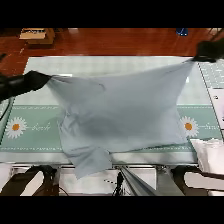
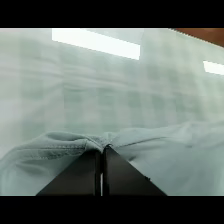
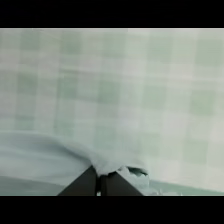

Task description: Fold the shirts.

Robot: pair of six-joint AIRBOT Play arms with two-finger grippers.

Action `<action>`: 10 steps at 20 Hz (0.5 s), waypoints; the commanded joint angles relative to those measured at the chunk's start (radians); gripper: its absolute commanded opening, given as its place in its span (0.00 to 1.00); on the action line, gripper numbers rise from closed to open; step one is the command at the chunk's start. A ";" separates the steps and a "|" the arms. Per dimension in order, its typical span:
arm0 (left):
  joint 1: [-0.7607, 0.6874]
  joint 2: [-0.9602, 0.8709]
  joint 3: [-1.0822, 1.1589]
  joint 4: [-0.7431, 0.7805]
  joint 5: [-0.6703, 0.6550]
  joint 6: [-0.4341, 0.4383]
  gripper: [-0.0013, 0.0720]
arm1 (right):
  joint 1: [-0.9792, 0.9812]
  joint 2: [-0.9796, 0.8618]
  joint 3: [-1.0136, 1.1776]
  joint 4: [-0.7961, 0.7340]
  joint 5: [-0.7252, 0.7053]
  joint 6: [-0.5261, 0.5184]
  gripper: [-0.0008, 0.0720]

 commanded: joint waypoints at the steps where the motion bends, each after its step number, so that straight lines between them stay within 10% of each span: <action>1: -0.117 -0.192 0.004 -0.010 0.311 0.052 0.04 | 0.049 -0.122 0.000 0.012 -0.239 -0.011 0.04; 5: -0.177 -0.311 0.047 -0.010 0.587 0.052 0.04 | 0.047 -0.177 0.000 0.011 -0.512 0.027 0.04; 10: -0.185 -0.426 0.124 -0.010 0.627 0.053 0.04 | 0.048 -0.244 0.000 0.012 -0.676 0.054 0.04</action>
